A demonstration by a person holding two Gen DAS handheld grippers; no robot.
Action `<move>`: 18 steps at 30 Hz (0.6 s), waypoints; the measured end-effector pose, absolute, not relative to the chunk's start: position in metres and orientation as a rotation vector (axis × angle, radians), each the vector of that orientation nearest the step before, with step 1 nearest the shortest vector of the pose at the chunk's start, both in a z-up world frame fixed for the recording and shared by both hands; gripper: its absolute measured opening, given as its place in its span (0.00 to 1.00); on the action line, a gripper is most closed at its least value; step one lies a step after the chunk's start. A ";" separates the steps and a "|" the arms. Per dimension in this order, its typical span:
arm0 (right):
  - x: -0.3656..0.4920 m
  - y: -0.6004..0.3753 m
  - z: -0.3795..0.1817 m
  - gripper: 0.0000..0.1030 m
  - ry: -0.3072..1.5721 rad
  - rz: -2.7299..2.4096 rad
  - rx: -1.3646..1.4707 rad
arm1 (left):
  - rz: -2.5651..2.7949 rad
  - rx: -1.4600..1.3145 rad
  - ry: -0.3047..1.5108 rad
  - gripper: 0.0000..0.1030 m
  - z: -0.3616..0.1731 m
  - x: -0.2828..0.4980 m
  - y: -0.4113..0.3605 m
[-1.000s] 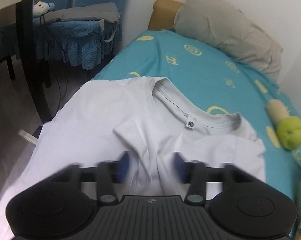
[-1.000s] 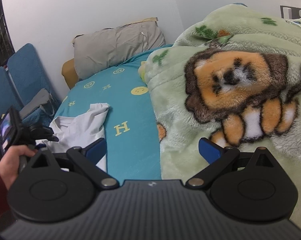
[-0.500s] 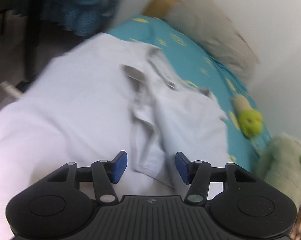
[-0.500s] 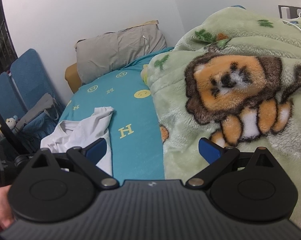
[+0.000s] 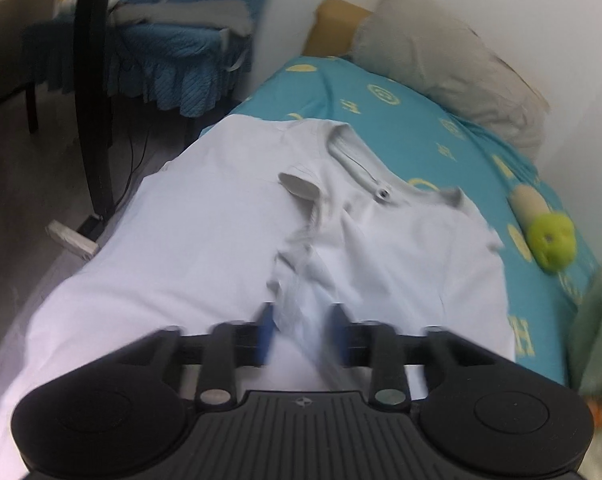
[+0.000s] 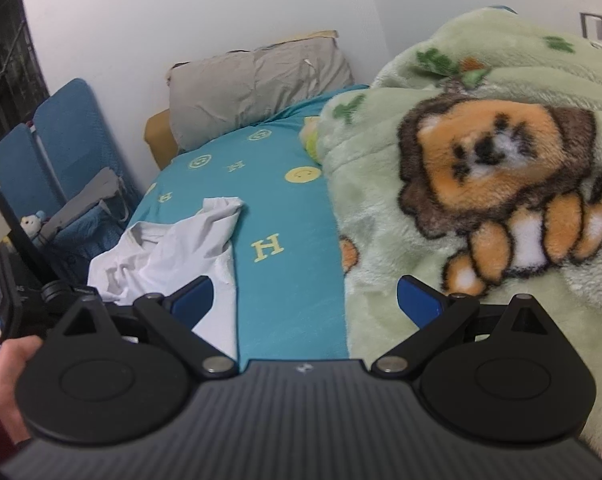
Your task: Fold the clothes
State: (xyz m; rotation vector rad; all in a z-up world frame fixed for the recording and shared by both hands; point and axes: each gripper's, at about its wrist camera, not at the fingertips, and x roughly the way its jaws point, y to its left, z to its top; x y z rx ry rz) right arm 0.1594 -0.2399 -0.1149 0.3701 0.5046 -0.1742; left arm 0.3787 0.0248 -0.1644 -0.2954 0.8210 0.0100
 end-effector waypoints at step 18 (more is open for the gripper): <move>0.066 -0.188 -0.056 0.97 0.410 0.077 0.256 | -0.079 -0.142 0.599 0.84 -0.057 0.100 0.035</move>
